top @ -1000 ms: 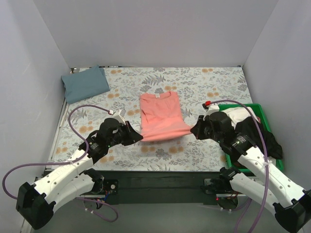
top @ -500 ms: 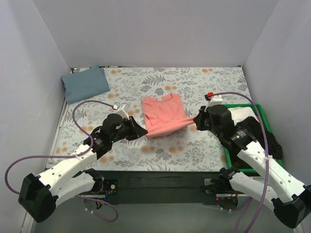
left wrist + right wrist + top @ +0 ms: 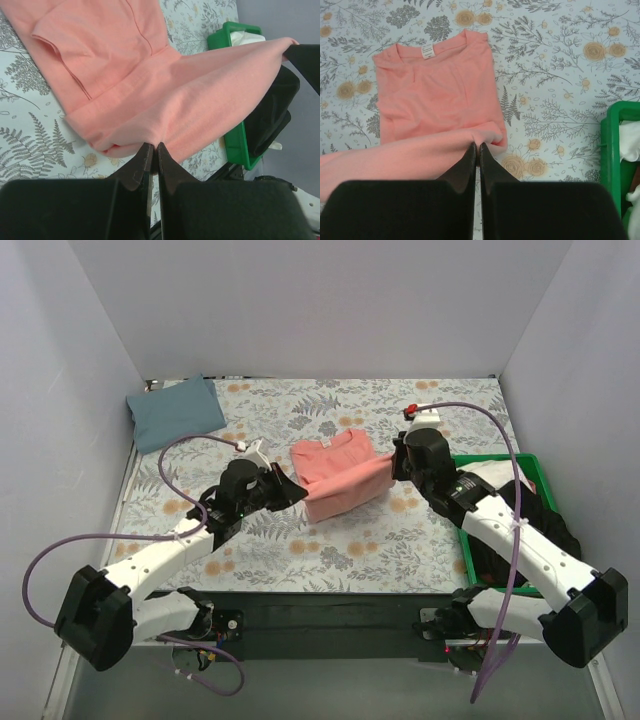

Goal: Fold and stack the t-shirts
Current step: Fold the tshirt

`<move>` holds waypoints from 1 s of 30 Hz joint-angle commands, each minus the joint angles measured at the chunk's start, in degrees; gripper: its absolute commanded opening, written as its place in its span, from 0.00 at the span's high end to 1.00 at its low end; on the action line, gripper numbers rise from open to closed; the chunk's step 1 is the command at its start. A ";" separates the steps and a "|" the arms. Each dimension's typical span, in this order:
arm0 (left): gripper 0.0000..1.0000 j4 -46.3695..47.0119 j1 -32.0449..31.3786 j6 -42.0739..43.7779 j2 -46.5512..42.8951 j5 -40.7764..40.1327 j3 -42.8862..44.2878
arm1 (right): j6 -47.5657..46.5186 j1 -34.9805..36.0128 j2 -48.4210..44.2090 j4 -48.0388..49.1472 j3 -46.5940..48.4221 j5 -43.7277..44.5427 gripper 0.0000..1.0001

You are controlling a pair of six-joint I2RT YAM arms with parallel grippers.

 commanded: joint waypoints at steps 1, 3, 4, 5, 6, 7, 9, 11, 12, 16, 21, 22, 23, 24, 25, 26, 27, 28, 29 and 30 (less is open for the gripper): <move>1.00 4.92 2.92 1.57 2.05 2.03 2.07 | -2.39 -0.39 3.04 6.12 4.67 4.11 0.99; 1.00 6.16 4.68 1.57 3.29 4.13 1.98 | -2.92 -0.74 5.67 6.82 6.25 4.46 0.99; 1.00 7.38 5.21 1.40 3.73 4.67 1.98 | -3.10 -0.83 6.64 7.26 6.69 4.46 0.99; 1.00 7.83 6.34 1.31 4.86 5.28 1.98 | -3.27 -0.83 8.39 7.96 7.91 4.46 0.99; 1.00 8.18 6.88 1.31 5.31 5.99 2.07 | -3.54 -1.09 9.28 8.14 8.45 4.38 0.99; 1.00 9.06 7.23 1.13 5.84 6.25 2.07 | -3.80 -1.27 10.25 8.49 9.06 4.20 0.99; 1.00 10.20 8.55 0.96 7.42 7.13 1.90 | -4.15 -1.62 13.32 9.02 11.52 4.02 0.99; 1.00 11.96 9.60 0.78 8.82 8.45 2.16 | -5.03 -1.97 15.43 9.28 13.54 3.76 0.99; 1.00 12.57 10.04 0.69 10.83 9.06 2.77 | -5.47 -2.23 17.53 9.37 15.55 3.67 0.99; 1.00 15.21 11.98 0.43 16.12 11.35 5.23 | -7.05 -3.20 22.47 9.55 20.57 2.89 0.99; 1.00 17.85 15.05 0.17 21.30 13.20 7.87 | -8.20 -4.78 29.23 9.46 26.29 1.30 0.99; 1.00 18.20 15.32 0.25 22.96 13.37 9.18 | -8.28 -5.05 30.20 9.55 27.95 0.69 0.99; 1.00 18.21 15.67 0.34 24.03 13.81 10.06 | -8.54 -5.22 31.86 9.55 28.66 0.51 0.99; 1.00 18.38 15.93 0.34 24.91 13.99 10.77 | -8.81 -5.49 32.75 9.55 29.71 0.33 0.99; 1.00 18.82 16.11 0.34 26.83 14.17 11.82 | -8.99 -5.49 33.63 9.46 30.51 0.07 0.99; 1.00 18.99 16.63 0.26 27.63 14.78 12.35 | -9.07 -5.58 35.38 9.55 32.17 -0.11 0.99; 1.00 19.52 16.90 0.17 28.51 14.96 12.79 | -9.34 -5.92 36.18 9.55 32.97 -0.28 0.99; 1.00 19.70 17.16 -0.01 30.26 15.31 13.67 | -9.51 -6.02 37.06 9.55 33.67 -0.37 0.99; 1.00 19.70 17.69 -0.10 31.06 15.66 14.11 | -9.60 -6.19 38.80 9.55 35.24 -0.63 0.99; 1.00 19.79 17.96 -0.18 31.85 16.10 14.55 | -9.78 -6.54 39.61 9.55 35.87 -0.81 0.99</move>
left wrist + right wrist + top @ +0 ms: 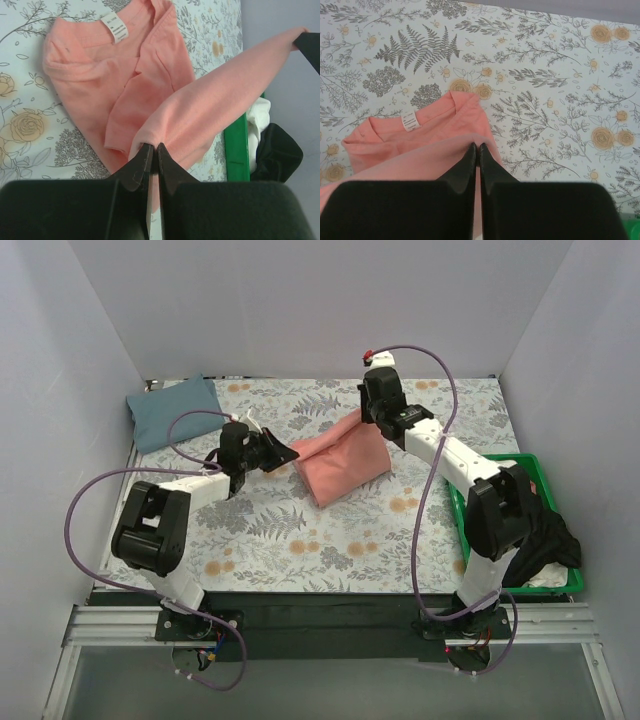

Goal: Fold and stack the t-shirts
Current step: Fold the tshirt

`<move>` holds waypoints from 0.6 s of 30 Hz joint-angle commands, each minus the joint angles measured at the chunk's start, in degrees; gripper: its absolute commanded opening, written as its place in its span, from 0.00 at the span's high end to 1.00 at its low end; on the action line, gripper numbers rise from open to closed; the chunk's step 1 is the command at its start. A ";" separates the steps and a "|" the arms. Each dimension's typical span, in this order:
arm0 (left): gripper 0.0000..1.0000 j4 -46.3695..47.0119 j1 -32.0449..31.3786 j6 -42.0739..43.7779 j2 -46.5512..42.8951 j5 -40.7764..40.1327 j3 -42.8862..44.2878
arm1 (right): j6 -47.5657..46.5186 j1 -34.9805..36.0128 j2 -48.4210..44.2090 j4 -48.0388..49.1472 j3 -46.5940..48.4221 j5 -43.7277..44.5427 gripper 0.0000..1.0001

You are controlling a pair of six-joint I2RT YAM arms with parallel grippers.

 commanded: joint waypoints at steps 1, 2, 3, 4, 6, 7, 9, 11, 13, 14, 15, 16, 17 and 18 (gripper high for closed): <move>1.00 1.62 1.28 0.19 1.93 2.03 2.44 | -1.58 -0.95 2.45 3.38 5.32 -0.41 0.99; 1.00 1.71 1.63 0.10 3.16 1.94 2.88 | -1.67 -1.12 4.11 3.30 6.37 -0.68 0.99; 1.00 2.06 1.89 0.01 3.78 1.94 3.06 | -1.76 -1.39 4.83 3.38 7.07 -1.03 0.99; 1.00 2.41 2.51 -0.51 4.39 2.02 3.23 | -1.84 -1.56 5.62 3.38 7.60 -1.47 0.99; 1.00 3.64 3.04 -1.04 6.24 2.46 3.50 | -1.76 -1.83 7.55 3.38 9.01 -2.00 0.99; 1.00 4.00 3.47 -1.30 6.77 2.72 3.67 | -1.84 -1.83 8.60 3.38 9.54 -2.35 0.99; 1.00 4.17 3.74 -1.31 8.34 2.90 4.46 | -1.93 -2.09 9.66 3.47 10.76 -2.79 0.99; 1.00 4.18 4.01 -1.22 9.32 3.17 5.17 | -2.02 -2.35 11.16 3.47 11.65 -3.32 0.99; 1.00 4.17 4.36 -1.31 10.64 3.17 6.05 | -2.02 -2.35 12.56 3.38 12.70 -3.67 0.99; 1.00 4.18 4.44 -1.39 10.99 3.08 6.22 | -2.02 -2.53 13.00 3.47 12.97 -3.67 0.99; 1.00 4.26 4.62 -1.40 11.69 3.08 6.49 | -1.93 -2.53 13.27 3.39 13.23 -3.76 0.99; 1.00 4.35 4.88 -1.40 12.13 3.08 6.66 | -2.02 -2.53 13.88 3.38 13.58 -3.76 0.99; 1.00 4.26 4.97 -1.40 12.57 3.17 6.93 | -1.93 -2.70 14.23 3.47 13.76 -3.67 0.99; 1.00 4.61 5.15 -1.40 12.84 3.08 7.10 | -1.85 -2.79 14.50 3.47 13.93 -3.76 0.99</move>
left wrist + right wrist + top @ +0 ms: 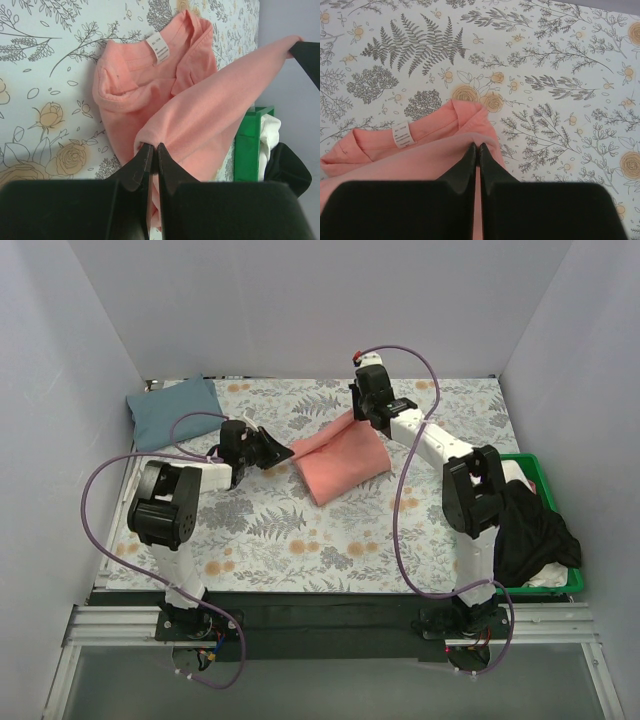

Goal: Fold and stack the t-shirts
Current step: Fold the tshirt

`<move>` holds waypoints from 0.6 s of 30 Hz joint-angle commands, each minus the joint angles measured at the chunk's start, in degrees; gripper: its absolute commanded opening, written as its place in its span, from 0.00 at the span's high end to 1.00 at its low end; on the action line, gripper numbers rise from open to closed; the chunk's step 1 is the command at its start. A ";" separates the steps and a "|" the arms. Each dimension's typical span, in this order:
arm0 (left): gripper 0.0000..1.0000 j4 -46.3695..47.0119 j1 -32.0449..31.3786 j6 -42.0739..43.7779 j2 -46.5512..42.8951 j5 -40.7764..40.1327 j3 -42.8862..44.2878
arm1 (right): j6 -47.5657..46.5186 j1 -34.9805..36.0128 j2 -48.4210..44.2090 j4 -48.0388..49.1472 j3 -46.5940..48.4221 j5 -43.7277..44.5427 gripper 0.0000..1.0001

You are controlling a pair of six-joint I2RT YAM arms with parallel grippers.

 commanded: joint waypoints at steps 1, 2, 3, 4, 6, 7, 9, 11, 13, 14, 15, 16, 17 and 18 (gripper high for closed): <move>1.00 1.31 1.13 0.24 1.01 0.41 2.21 | -0.49 -0.81 0.95 3.23 3.90 0.59 0.99; 1.00 1.40 1.22 0.24 1.37 0.33 2.47 | -0.58 -0.89 1.30 3.15 4.17 0.50 0.99; 1.00 1.67 1.39 0.42 1.80 0.41 2.82 | -0.49 -0.98 1.57 3.23 4.34 0.50 0.99; 1.00 1.49 1.57 0.42 2.59 0.24 3.35 | -0.49 -1.07 2.27 3.15 4.61 0.42 0.99; 1.00 1.40 1.83 0.51 3.30 0.15 3.96 | -0.40 -1.16 2.88 3.14 5.48 0.24 0.99; 0.80 1.49 2.27 0.33 3.56 0.06 4.23 | -0.40 -1.16 3.41 3.14 5.92 0.06 0.96; 0.52 1.15 2.62 0.25 2.96 -0.90 4.49 | -0.66 -1.16 3.50 2.71 7.15 -0.02 0.71; 0.15 0.00 2.62 1.64 0.33 -3.27 4.93 | -0.84 -1.07 2.45 2.27 7.68 -0.64 0.48; 0.14 -2.19 2.62 4.09 -2.05 -6.26 5.20 | -1.10 -1.16 -0.26 2.27 6.72 -0.99 0.32; 0.14 -2.98 2.62 4.81 -3.10 -6.96 5.02 | -1.19 -1.16 -1.32 2.35 6.28 -1.25 0.25; 0.13 -4.12 2.62 5.42 -5.20 -7.49 4.76 | -1.19 -1.07 -2.46 2.44 4.97 -1.52 0.22; 0.13 -4.48 2.62 5.95 -6.18 -8.19 4.41 | -1.37 -1.07 -4.47 2.44 4.18 -2.39 0.20; 0.12 -4.92 2.62 6.65 -7.15 -8.11 3.10 | -1.46 -0.98 -5.54 2.44 3.30 -3.18 0.20; 0.12 -5.19 2.62 6.75 -8.37 -8.03 2.48 | -1.72 -0.98 -6.59 2.88 1.03 -5.63 0.20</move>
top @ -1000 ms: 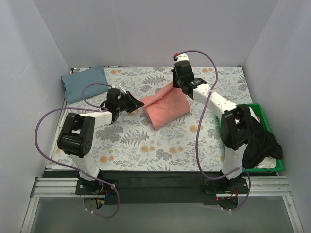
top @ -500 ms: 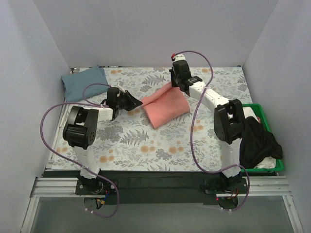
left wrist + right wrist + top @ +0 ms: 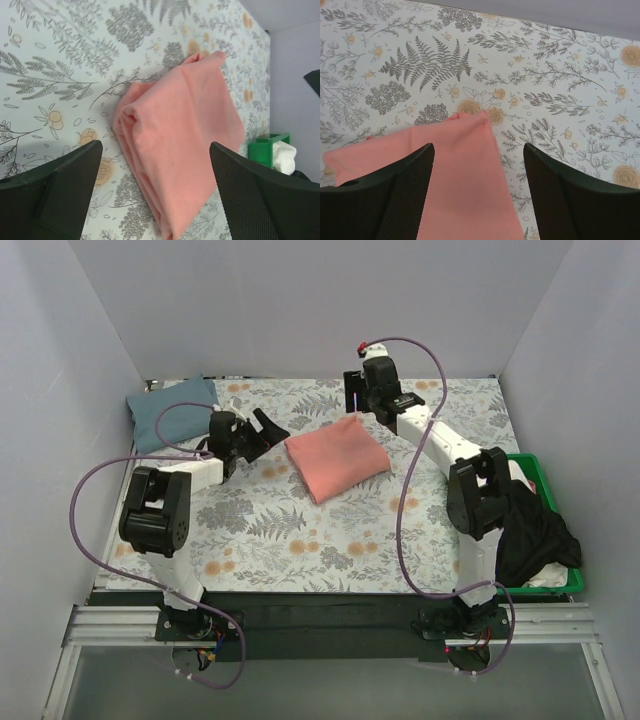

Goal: Fold and stack the t-shirts
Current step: Fold the tshirt

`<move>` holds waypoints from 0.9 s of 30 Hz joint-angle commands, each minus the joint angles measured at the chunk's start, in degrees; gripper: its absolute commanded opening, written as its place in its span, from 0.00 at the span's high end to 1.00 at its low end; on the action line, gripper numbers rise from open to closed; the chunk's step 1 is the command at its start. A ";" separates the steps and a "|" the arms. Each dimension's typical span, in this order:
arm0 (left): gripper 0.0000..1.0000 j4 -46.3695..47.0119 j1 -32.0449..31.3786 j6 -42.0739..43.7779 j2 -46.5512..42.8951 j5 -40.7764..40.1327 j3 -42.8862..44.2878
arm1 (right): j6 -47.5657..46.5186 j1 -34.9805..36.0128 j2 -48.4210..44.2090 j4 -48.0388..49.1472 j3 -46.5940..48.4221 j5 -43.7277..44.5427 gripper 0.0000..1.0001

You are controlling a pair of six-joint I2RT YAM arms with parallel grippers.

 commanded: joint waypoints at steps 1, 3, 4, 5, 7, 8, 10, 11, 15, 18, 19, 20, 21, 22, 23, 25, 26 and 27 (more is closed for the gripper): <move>0.12 -1.54 0.11 3.38 -7.99 -1.80 -1.41 | -1.15 0.29 -9.22 3.03 -3.49 -4.90 0.23; 0.11 -1.36 -0.15 2.95 -9.39 -1.09 -3.87 | -0.98 0.90 -10.81 4.00 -6.30 -8.41 0.26; 0.11 -1.36 -0.50 2.94 -9.66 -1.09 -4.67 | -0.63 1.25 -12.04 4.18 -8.93 -9.56 0.30; 0.11 -1.36 -0.77 2.94 -10.01 -1.35 -5.46 | 0.07 1.86 -12.57 4.35 -10.26 -10.44 0.33; 0.11 -1.45 -1.47 2.77 -10.89 -1.44 -7.39 | 0.95 2.39 -13.80 4.97 -13.85 -12.89 0.43; 0.11 -1.45 -1.73 2.68 -11.07 -1.53 -8.10 | 1.39 2.66 -14.07 5.23 -14.92 -13.96 0.47; 0.11 -1.27 -2.70 2.50 -11.25 -1.53 -9.41 | 3.24 2.66 -14.42 5.50 -16.85 -17.02 0.58; 0.11 -1.10 -3.14 2.50 -11.51 -1.62 -9.86 | 3.76 2.75 -14.51 5.93 -18.69 -18.09 0.61; 0.09 -0.75 -5.16 1.89 -11.34 -2.40 -11.26 | 6.14 2.84 -14.95 7.43 -23.80 -21.87 0.71; 0.09 0.13 -6.13 0.66 -10.64 -2.32 -12.32 | 7.46 2.84 -15.13 8.57 -27.57 -24.07 0.77; 0.09 0.31 -6.57 0.31 -10.37 -2.32 -12.50 | 7.90 2.84 -15.13 9.01 -28.54 -24.68 0.78; 0.09 0.83 -6.83 -0.13 -10.02 -2.32 -12.85 | 7.99 2.75 -15.04 9.27 -30.29 -24.69 0.79; 0.09 1.10 -7.10 -0.39 -9.84 -2.41 -13.02 | 8.16 2.75 -14.86 10.15 -30.83 -24.78 0.79; 0.09 1.27 -7.71 -0.66 -9.67 -2.32 -13.11 | 8.34 2.75 -14.17 10.94 -31.27 -24.95 0.80; 0.08 1.45 -8.06 -1.01 -9.41 -2.32 -13.11 | 8.60 2.84 -13.72 11.03 -31.71 -25.21 0.82; 0.08 1.54 -9.20 -1.19 -9.05 -3.02 -13.11 | 8.86 2.84 -12.50 11.82 -32.94 -26.00 0.83; 0.08 1.54 -9.56 -1.27 -8.88 -3.28 -13.11 | 9.21 2.75 -12.23 12.00 -33.30 -26.27 0.84; 0.07 1.62 -9.73 -1.62 -8.70 -3.37 -13.20 | 9.31 2.84 -11.79 12.00 -33.65 -26.36 0.85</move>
